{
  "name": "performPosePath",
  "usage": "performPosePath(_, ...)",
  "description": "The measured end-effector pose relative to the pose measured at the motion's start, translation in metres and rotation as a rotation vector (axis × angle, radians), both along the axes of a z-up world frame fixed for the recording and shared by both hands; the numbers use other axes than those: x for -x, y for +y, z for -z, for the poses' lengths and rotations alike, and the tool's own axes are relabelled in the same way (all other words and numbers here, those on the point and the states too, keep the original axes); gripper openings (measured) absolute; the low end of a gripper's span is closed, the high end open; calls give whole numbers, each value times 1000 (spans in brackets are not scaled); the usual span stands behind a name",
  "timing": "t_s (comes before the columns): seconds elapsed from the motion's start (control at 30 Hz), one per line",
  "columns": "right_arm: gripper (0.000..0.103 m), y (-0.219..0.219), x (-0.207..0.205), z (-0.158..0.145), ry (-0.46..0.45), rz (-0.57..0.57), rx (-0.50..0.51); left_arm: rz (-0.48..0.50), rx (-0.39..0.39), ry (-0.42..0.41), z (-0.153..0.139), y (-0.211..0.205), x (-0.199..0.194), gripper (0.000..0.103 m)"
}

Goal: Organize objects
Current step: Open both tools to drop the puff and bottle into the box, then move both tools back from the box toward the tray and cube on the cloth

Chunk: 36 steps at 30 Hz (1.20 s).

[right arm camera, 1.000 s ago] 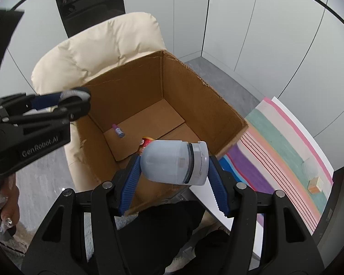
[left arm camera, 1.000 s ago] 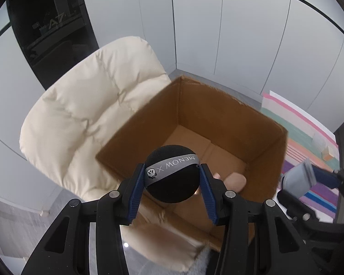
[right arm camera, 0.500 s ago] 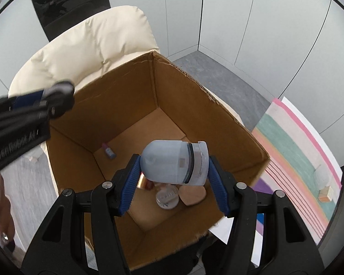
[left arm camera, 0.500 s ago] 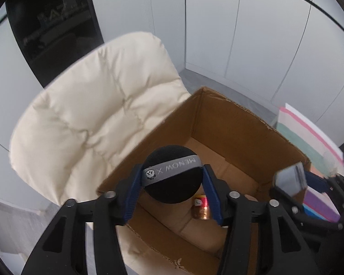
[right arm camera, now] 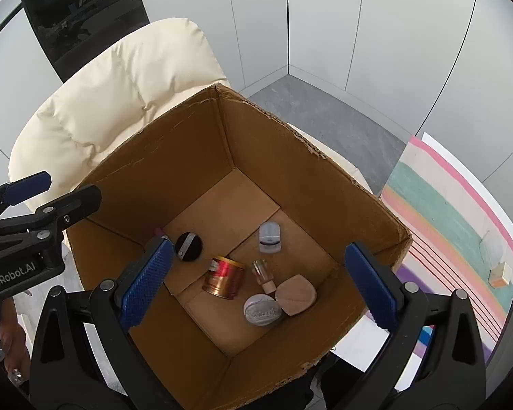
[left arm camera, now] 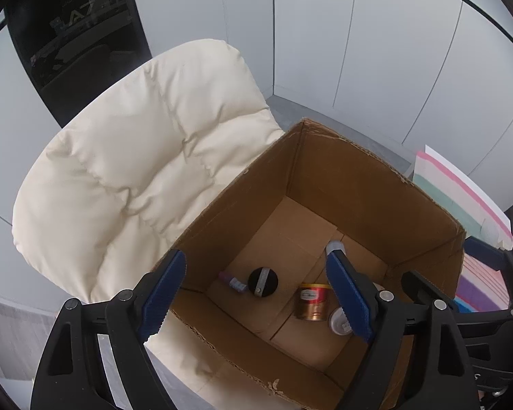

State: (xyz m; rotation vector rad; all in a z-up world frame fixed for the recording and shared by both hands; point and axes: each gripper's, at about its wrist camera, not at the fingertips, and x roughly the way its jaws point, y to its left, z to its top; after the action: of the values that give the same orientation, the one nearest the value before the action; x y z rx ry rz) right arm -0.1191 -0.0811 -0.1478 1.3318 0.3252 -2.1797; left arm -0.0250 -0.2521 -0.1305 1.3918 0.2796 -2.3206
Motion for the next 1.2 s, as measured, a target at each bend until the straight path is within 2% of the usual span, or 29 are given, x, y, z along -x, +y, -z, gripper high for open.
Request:
performPosePath(0.23, 102, 7, -6, -7, 11, 5, -12, 18, 28, 6, -3, 8, -7, 86)
performPosePath(0.4, 102, 19, -13, -14, 13, 21, -14, 44, 32, -25, -2, 21, -17, 86)
performPosePath(0.63, 102, 44, -29, -26, 25, 55, -21, 68, 30, 5, -13, 42, -40, 86)
performPosePath(0.97, 102, 84, -81, -31, 3, 78, -20, 119, 2, -17, -9, 73, -92, 86)
performPosePath(1.07, 102, 97, -104, -30, -34, 69, -24, 121, 12, -19, -9, 78, -110, 86)
performPosePath(1.2, 102, 111, -127, -31, -48, 54, -23, 105, -29, 1, -13, 78, -121, 86)
